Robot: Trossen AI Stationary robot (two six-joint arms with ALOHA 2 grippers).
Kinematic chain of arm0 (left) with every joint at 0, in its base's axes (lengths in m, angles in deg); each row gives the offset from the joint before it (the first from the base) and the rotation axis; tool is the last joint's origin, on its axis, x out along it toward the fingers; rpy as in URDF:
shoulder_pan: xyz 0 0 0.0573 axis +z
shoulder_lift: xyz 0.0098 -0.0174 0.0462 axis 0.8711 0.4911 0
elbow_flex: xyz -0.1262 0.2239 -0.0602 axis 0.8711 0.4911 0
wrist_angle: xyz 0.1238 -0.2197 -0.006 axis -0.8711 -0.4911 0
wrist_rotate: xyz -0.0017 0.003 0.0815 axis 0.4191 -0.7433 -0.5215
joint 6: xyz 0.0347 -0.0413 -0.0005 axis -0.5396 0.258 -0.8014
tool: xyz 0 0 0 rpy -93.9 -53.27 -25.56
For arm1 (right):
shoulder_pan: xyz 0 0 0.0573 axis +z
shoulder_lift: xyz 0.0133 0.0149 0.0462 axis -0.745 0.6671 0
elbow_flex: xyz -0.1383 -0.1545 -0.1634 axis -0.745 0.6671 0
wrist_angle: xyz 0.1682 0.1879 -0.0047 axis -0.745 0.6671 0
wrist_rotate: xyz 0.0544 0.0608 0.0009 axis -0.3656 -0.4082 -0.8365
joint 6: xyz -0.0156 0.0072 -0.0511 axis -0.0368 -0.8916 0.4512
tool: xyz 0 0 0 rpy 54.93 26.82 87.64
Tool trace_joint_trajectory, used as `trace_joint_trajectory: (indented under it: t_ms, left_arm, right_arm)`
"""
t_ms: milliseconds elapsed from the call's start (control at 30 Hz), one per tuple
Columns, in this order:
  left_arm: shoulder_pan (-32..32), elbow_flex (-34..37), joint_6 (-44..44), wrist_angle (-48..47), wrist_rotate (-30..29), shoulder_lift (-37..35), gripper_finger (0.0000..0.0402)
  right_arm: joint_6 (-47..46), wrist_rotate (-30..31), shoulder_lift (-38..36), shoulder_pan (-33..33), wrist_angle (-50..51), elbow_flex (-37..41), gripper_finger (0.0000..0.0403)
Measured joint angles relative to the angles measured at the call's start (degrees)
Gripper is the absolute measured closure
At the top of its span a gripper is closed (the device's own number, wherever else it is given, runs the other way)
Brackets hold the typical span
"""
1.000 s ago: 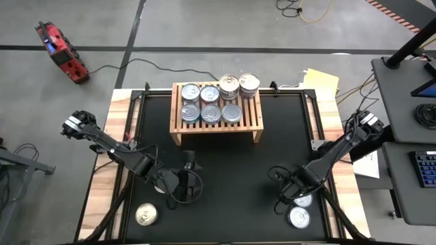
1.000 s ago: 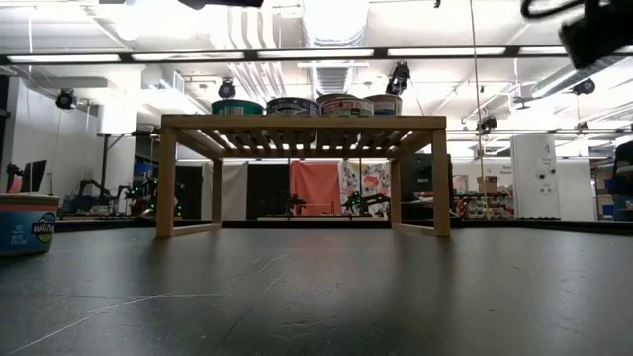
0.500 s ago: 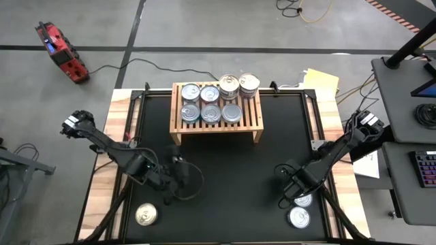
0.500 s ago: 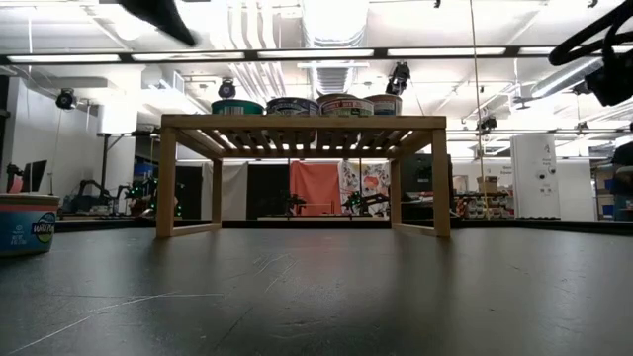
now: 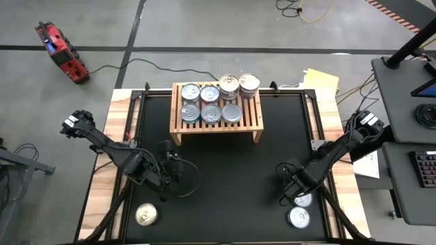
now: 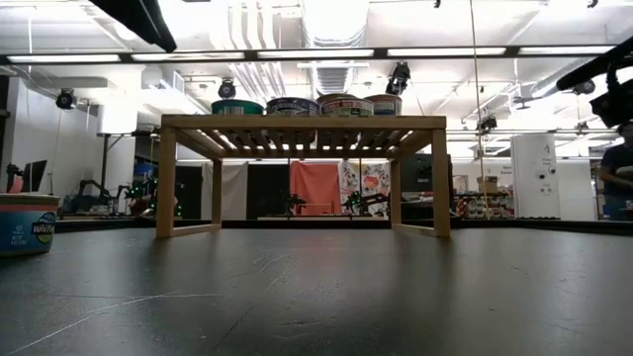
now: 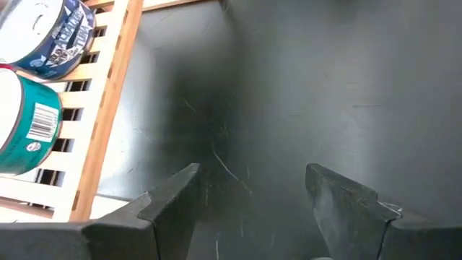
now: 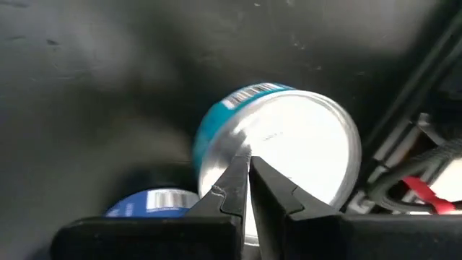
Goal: Stack canned seafood by type on shelf
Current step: Put the light blue tuna can on the shelf
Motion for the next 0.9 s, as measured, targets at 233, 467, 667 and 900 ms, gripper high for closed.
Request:
trace_joint_trajectory:
  t_ms: [233, 467, 667, 900]
  left_arm:
    - [0.0, 0.1, 1.0, 0.1, -0.4, 0.0, 0.0169]
    - [0.0, 0.1, 1.3, 0.1, 0.8, 0.0, 0.0169]
    - [0.0, 0.2, 2.9, 0.8, 1.0, 0.0, 0.0169]
    - [0.0, 0.2, 2.6, 3.0, 0.5, 1.1, 0.0169]
  right_arm:
    - [0.1, 2.7, 0.6, 0.0, -4.7, 0.2, 0.0393]
    - [1.3, 5.0, 1.1, -0.1, -6.9, 0.1, 0.0393]
    - [3.0, 9.2, 1.1, -0.1, -9.0, 0.1, 0.0393]
    - [7.6, 16.5, 1.6, -0.2, -16.5, 0.2, 0.0393]
